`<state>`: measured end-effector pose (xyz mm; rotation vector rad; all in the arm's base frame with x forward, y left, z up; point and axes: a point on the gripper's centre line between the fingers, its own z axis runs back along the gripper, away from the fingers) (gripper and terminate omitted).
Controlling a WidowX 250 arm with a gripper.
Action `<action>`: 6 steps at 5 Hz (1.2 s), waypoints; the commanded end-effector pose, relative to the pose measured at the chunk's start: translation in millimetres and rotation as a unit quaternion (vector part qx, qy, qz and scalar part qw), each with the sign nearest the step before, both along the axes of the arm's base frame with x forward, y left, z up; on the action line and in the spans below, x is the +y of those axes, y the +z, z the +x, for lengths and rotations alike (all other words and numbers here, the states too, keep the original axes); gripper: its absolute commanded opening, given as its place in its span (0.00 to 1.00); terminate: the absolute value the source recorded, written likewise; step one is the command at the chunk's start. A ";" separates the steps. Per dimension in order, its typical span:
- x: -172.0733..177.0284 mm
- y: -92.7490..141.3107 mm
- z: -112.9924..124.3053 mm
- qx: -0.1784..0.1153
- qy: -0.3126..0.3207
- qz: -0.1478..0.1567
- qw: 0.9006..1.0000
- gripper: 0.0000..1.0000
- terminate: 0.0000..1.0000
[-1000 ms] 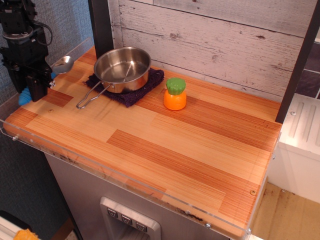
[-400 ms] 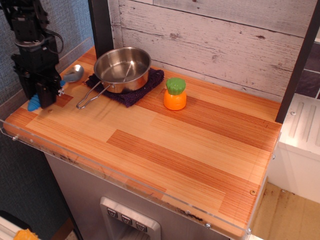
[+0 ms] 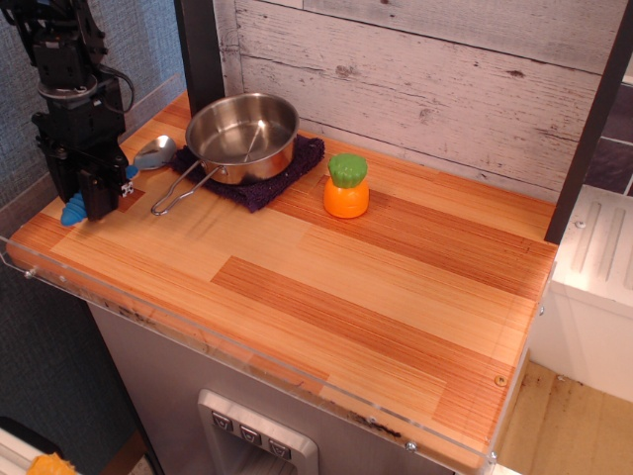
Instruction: Move and place the spoon to the right side of the silver vessel.
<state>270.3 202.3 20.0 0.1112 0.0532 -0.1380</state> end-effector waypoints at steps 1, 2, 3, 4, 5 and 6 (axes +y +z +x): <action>1.9 19.6 -2.8 0.000 0.010 0.000 1.000 1.00 0.00; -4.0 42.6 -9.5 -0.031 0.013 0.003 0.999 1.00 0.00; -29.5 81.1 -14.2 -0.069 0.024 0.012 0.997 1.00 0.00; -68.0 113.1 -14.9 -0.107 0.042 0.014 0.993 1.00 0.00; -105.0 118.3 -5.3 -0.110 0.063 -0.030 0.991 1.00 0.00; -133.5 113.6 4.4 -0.096 0.056 -0.046 0.993 1.00 0.00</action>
